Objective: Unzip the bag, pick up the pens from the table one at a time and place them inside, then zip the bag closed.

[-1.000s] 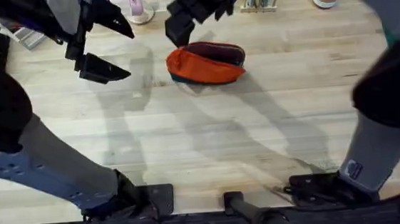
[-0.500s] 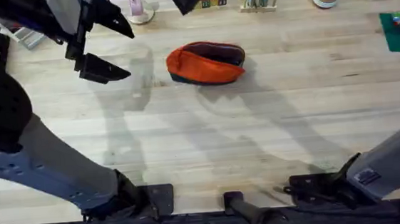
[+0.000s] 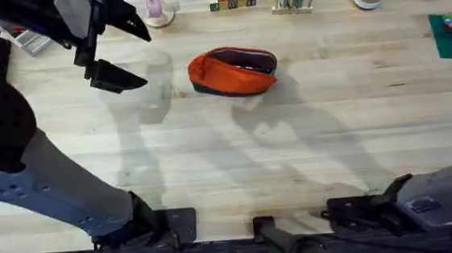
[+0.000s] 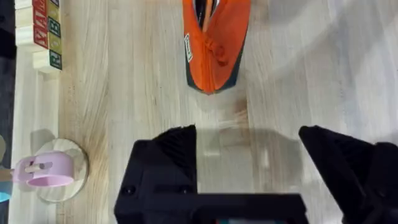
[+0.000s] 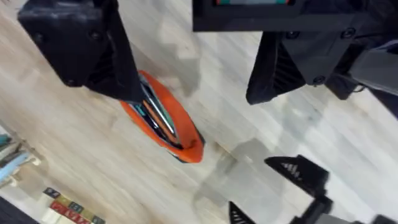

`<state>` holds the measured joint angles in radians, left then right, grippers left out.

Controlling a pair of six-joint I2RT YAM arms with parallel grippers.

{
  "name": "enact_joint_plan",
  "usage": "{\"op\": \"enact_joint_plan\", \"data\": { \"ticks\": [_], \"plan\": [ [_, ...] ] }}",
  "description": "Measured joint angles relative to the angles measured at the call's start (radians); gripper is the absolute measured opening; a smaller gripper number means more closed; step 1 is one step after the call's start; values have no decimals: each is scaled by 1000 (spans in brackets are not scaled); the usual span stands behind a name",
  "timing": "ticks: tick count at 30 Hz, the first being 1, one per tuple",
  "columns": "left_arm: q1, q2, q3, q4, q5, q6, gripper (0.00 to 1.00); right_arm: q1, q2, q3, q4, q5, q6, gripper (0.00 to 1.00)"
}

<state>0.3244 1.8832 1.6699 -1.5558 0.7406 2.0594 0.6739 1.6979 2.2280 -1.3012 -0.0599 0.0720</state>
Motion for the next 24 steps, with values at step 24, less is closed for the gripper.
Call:
{"op": "enact_joint_plan", "data": {
  "ticks": [24],
  "plan": [
    [0,0,0,169,0,0,995,201,16,-380,351,118,316,996]
  ]
}}
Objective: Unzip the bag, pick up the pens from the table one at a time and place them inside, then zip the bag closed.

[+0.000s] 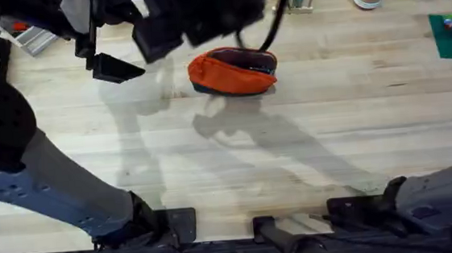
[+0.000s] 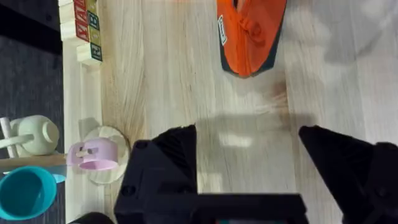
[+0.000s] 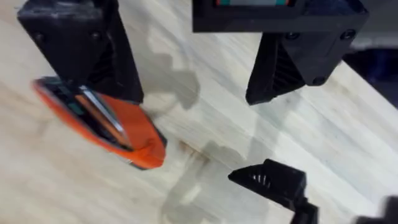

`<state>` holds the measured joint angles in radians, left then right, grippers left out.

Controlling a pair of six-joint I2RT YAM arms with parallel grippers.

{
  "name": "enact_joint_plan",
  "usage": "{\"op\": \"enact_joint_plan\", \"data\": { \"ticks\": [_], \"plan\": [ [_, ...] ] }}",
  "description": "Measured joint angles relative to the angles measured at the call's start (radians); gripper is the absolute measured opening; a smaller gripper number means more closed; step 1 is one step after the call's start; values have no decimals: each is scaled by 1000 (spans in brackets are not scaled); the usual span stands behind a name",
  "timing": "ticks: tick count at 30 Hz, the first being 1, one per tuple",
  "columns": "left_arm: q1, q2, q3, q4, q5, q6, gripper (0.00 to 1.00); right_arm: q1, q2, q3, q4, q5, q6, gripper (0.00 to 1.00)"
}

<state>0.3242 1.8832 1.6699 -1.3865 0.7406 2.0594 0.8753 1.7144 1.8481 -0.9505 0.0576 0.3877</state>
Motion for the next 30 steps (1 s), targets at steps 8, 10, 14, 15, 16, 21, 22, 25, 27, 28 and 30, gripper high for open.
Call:
{"op": "enact_joint_plan", "data": {
  "ticks": [8,10,14,15,16,21,22,25,27,28,30],
  "plan": [
    [0,0,0,0,0,0,995,41,2,-250,289,96,214,997],
    [0,0,0,0,0,0,994,63,2,-300,354,158,242,998],
    [0,0,0,0,0,0,993,94,2,-369,402,217,311,998],
    [0,0,0,0,0,0,994,97,2,-382,403,225,334,998],
    [0,0,0,0,0,0,994,98,3,-392,403,232,350,998],
    [0,0,0,0,0,0,993,97,10,-409,412,287,427,996],
    [0,0,0,0,0,0,993,97,15,-409,421,297,438,996],
    [0,0,0,0,0,0,993,97,41,-409,446,317,458,996],
    [0,0,0,0,0,0,993,97,65,-409,462,324,476,997],
    [0,0,0,0,0,0,994,97,77,-410,468,325,488,997],
    [0,0,0,0,0,0,994,97,92,-411,481,330,512,997]
  ]
}}
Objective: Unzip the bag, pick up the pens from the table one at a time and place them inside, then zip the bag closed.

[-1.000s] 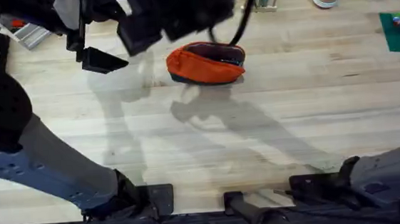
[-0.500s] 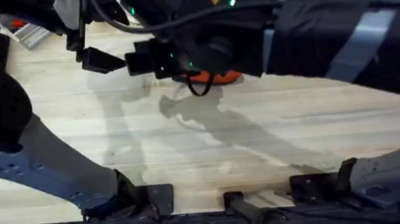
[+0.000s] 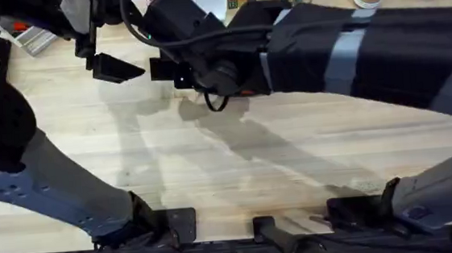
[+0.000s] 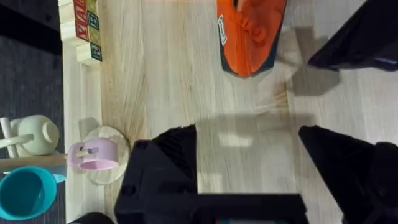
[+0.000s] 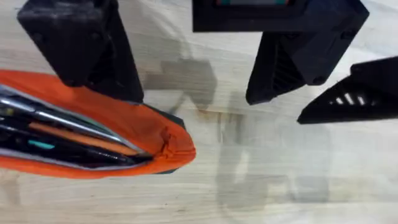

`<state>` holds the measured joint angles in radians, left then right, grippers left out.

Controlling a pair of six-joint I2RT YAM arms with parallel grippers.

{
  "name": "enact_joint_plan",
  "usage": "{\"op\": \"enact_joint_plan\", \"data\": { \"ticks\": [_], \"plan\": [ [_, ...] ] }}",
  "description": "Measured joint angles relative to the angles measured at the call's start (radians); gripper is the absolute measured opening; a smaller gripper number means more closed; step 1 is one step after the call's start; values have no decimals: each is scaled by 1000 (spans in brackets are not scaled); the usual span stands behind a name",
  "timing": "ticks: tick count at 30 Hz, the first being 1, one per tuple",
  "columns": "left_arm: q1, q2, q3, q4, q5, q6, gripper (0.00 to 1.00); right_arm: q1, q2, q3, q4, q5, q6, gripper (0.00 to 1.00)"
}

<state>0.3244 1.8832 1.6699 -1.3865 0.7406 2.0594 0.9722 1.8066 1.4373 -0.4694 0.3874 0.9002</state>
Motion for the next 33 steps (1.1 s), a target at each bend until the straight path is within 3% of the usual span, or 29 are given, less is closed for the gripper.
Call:
{"op": "enact_joint_plan", "data": {
  "ticks": [13,33],
  "plan": [
    [6,0,0,0,0,0,993,0,58,-1,125,21,77,998],
    [72,0,0,0,0,0,995,-27,145,-1,185,142,85,982]
  ]
}}
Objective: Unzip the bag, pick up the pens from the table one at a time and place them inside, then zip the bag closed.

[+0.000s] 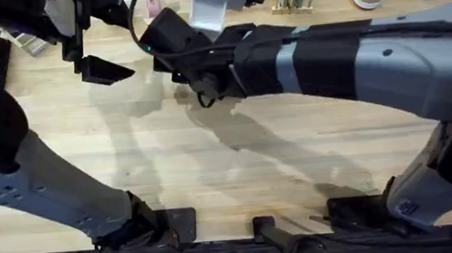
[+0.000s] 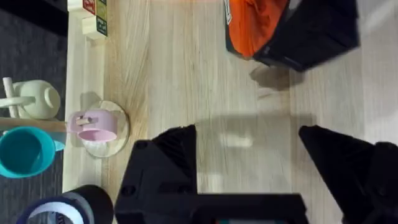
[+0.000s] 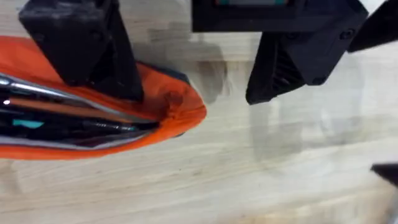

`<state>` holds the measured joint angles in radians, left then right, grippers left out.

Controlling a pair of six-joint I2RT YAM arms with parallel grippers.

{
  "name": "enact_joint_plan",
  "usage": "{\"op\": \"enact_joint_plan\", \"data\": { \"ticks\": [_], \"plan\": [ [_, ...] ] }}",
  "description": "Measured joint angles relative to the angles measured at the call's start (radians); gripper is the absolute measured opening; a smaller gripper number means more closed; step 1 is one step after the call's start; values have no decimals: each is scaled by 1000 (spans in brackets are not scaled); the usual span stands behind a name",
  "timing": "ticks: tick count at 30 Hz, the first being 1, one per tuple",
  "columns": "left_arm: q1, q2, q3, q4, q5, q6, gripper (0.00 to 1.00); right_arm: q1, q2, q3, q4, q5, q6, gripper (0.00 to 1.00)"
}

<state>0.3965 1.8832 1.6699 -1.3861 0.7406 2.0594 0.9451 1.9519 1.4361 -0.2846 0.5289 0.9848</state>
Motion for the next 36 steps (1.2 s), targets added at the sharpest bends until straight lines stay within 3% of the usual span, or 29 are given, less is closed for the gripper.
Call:
{"op": "enact_joint_plan", "data": {
  "ticks": [4,10,17,20,21,36],
  "plan": [
    [0,0,0,0,0,0,995,-15,0,0,0,3,7,884],
    [0,0,0,0,0,0,995,-19,0,0,-1,19,10,527],
    [0,0,0,0,0,0,994,-19,0,0,-8,26,10,294],
    [0,0,0,0,0,0,994,-20,0,0,-6,25,10,76],
    [0,0,0,0,0,0,994,-20,0,0,-3,25,11,44],
    [0,0,0,0,0,0,995,-19,0,0,-1,24,11,32]
  ]
}}
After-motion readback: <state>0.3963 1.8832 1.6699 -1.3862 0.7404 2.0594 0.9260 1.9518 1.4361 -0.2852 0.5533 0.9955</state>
